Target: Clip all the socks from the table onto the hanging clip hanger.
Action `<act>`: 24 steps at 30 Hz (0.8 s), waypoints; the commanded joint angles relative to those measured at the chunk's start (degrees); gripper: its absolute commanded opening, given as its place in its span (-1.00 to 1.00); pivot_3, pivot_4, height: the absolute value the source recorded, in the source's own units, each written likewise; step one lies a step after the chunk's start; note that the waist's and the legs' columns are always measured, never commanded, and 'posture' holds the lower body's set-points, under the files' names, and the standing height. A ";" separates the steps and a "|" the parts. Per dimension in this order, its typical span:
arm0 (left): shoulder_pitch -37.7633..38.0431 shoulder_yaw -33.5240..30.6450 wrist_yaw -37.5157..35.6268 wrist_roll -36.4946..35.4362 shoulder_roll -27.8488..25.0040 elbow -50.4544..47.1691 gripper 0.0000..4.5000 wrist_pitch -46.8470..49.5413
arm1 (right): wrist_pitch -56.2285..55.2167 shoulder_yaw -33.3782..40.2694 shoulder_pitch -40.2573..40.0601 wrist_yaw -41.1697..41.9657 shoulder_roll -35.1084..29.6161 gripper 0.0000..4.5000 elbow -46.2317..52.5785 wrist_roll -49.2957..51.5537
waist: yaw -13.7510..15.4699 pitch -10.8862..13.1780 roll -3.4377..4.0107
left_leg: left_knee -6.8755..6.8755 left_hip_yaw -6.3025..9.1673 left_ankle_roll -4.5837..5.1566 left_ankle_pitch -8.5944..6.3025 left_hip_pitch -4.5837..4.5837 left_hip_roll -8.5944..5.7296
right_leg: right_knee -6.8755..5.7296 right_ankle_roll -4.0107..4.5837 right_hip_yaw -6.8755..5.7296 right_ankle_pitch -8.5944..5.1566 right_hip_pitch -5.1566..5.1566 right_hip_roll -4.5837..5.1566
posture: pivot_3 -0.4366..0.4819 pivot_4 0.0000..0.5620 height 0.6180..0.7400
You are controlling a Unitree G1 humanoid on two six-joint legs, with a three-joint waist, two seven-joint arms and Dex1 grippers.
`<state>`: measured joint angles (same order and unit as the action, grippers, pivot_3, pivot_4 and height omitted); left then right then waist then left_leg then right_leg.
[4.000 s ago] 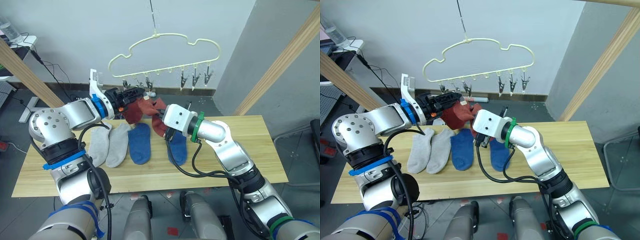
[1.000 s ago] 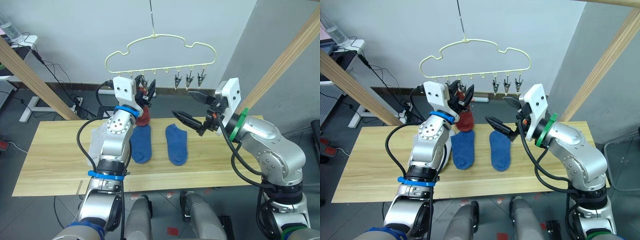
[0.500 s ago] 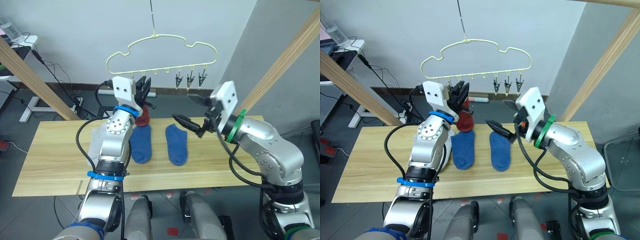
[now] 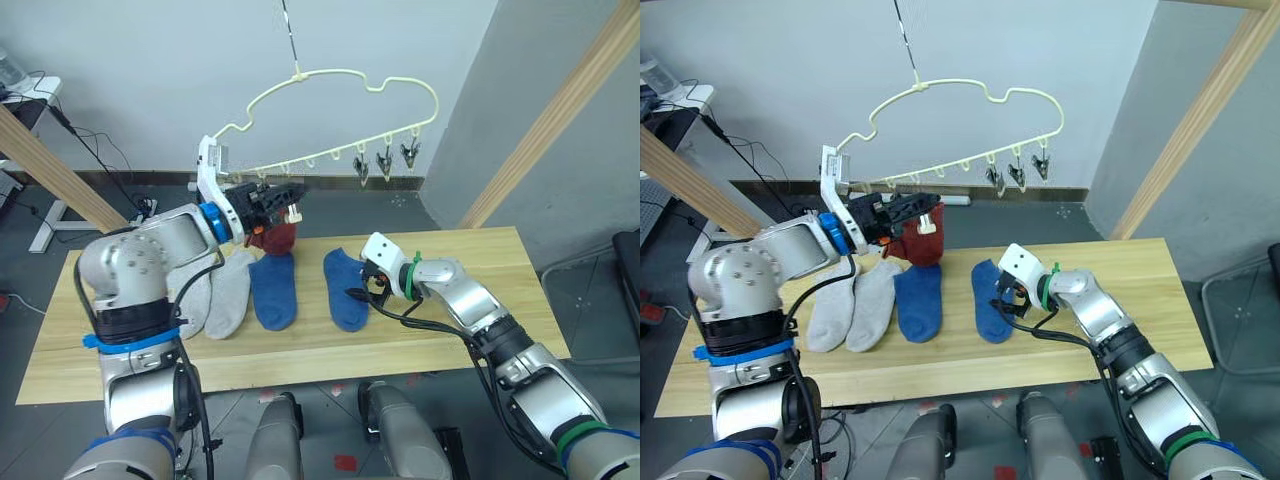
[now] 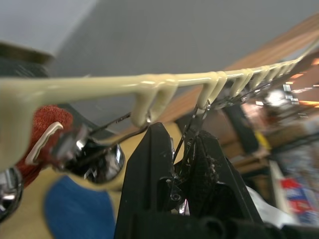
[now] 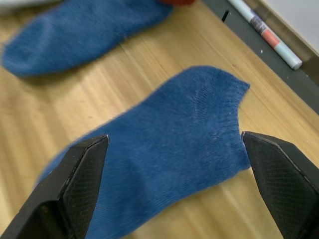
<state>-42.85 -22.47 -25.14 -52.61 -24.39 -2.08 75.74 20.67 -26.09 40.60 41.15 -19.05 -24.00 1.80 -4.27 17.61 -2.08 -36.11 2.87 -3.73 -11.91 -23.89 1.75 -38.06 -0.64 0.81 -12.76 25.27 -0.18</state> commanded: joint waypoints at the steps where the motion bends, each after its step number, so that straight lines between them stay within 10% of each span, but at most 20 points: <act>1: -0.18 -2.43 2.31 -3.95 -0.19 1.15 -0.88 8.09 | -4.33 -0.98 1.42 -0.33 3.75 1.00 -4.96 -3.06 | 0.11 0.00 0.00 | 0.01 -0.02 0.00 0.00 0.01 -0.03 | 0.00 0.00 0.02 0.00 0.00 0.05 | -0.07 0.04 1.00; 11: -2.45 -7.47 9.53 -7.48 3.83 1.38 -0.88 12.32 | -5.23 -0.15 1.38 -1.17 7.72 0.92 -16.81 -8.85 | 1.37 -0.02 -0.02 | -0.02 -0.03 -0.03 0.01 0.13 -0.10 | -0.03 0.00 0.03 0.01 -0.11 0.17 | -0.05 0.07 1.00; 24: -2.82 -9.29 12.23 -8.14 3.61 3.91 -0.88 11.32 | -8.17 1.05 -3.90 0.79 2.40 -0.98 -3.82 -11.08 | 1.53 -0.02 -0.02 | -0.01 -0.03 -0.03 0.01 0.13 -0.12 | -0.04 0.00 0.04 0.01 -0.12 0.19 | -0.06 0.10 1.00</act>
<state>-46.42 -30.95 -14.11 -60.51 -20.81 0.93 85.87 13.73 -25.52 38.14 40.88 -14.99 -31.75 -8.43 -2.73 17.59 -2.10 -36.13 2.84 -3.77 -11.90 -23.78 1.63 -38.09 -0.64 0.84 -12.75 25.17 0.01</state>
